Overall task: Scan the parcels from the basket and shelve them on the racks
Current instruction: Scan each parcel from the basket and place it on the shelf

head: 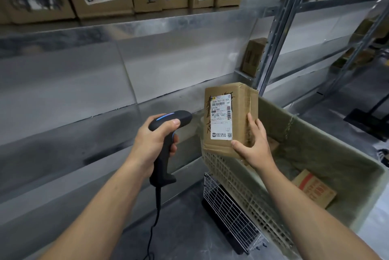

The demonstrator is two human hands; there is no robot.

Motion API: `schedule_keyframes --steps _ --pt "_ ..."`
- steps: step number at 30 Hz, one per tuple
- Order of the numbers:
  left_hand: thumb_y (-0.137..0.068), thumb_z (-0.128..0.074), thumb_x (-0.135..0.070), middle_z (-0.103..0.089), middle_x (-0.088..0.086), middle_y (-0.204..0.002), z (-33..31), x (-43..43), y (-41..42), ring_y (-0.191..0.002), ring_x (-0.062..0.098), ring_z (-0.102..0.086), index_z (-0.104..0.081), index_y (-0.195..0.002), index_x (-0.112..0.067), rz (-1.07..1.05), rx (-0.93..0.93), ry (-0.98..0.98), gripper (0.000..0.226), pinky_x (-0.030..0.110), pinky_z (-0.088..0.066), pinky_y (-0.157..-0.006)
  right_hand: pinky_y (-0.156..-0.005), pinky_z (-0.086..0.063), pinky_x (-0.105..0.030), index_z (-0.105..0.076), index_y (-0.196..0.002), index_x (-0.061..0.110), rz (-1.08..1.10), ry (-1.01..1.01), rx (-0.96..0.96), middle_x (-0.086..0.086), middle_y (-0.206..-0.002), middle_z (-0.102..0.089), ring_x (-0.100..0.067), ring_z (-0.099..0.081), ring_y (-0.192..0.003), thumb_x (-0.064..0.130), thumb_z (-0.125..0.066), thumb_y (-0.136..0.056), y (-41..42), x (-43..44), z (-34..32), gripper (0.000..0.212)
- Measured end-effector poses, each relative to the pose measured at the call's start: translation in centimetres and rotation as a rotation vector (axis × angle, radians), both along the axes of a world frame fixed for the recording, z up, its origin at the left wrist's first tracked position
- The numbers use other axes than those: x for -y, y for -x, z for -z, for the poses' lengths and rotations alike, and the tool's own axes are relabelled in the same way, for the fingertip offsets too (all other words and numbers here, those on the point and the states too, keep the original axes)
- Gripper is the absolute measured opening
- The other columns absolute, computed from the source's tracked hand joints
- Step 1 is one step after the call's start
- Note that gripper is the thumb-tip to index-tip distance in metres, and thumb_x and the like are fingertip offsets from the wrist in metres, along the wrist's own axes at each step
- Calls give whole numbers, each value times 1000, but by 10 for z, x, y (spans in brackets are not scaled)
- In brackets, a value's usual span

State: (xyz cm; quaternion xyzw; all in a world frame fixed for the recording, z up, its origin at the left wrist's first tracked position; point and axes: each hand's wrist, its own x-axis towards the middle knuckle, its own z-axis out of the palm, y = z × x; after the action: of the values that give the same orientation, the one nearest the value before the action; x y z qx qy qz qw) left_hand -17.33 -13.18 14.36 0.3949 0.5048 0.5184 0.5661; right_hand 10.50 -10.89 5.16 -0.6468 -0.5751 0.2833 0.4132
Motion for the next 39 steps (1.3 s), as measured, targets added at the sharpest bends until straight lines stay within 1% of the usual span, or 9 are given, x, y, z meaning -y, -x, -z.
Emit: schedule_keyframes --steps 4,10,14,18,22,27,30,34,39 --pt "-90 -74 -17 -64 13 -72 3 11 24 -56 23 -56 -64 -117 -19 -69 -43 -50 29 29 -48 -52 -119 -25 -50 -9 -143 69 -76 -8 -3 8 -167 -3 -23 -22 -150 55 -75 -74 31 -9 -1 96" --pt "-72 -82 -32 -67 6 -70 6 34 88 -56 21 -58 -63 -118 -25 -197 -127 -114 50 32 -51 -54 -118 -23 -42 -16 -143 65 -185 -14 -52 2 -167 -8 -22 -23 -150 62 -73 -63 110 -15 -7 98" --pt "-69 -78 -34 -67 2 -67 6 55 145 -55 19 -58 -62 -122 -23 -282 -160 -129 56 34 -51 -57 -120 -26 -48 -19 -147 62 -274 -25 -75 1 -167 -10 -22 -25 -149 72 -69 -55 174 -14 -7 105" --pt "-69 -78 -32 -68 0 -70 5 78 205 -54 18 -56 -62 -120 -21 -369 -163 -139 55 30 -50 -51 -115 -27 -42 -16 -149 61 -371 -41 -71 4 -166 -9 -13 -24 -143 72 -67 -56 243 -8 -12 106" --pt "-68 -80 -32 -69 2 -82 9 104 268 -54 18 -57 -62 -120 -25 -421 -219 -163 56 30 -49 -53 -119 -28 -50 -14 -151 62 -455 -43 -108 12 -165 -7 -21 -24 -149 70 -70 -61 313 -2 -11 106" --pt "-56 -86 -46 -71 -9 -95 24 143 340 -66 11 -65 -60 -115 -39 -545 -286 -209 65 26 -54 -58 -118 -33 -57 -15 -150 64 -546 -85 -157 16 -162 -12 -20 -26 -148 50 -79 -77 402 8 -7 98" --pt "-56 -84 -52 -71 -22 -104 39 166 378 -89 10 -70 -57 -118 -44 -631 -363 -247 69 35 -59 -73 -111 -41 -60 -16 -148 67 -623 -69 -204 18 -159 -14 -21 -28 -147 47 -81 -77 449 17 -3 98" --pt "-55 -82 -54 -65 -15 -115 52 194 413 -100 -6 -65 -52 -122 -42 -730 -405 -285 74 15 -54 -79 -107 -46 -59 -17 -151 61 -682 -76 -225 21 -157 -15 -15 -31 -142 31 -80 -85 500 30 1 95" --pt "-55 -87 -46 -63 -17 -115 63 210 441 -100 -10 -64 -52 -120 -41 -788 -387 -275 74 9 -51 -79 -107 -47 -58 -18 -154 54 -755 -67 -199 18 -157 -16 -17 -32 -143 25 -79 -87 548 35 9 96"
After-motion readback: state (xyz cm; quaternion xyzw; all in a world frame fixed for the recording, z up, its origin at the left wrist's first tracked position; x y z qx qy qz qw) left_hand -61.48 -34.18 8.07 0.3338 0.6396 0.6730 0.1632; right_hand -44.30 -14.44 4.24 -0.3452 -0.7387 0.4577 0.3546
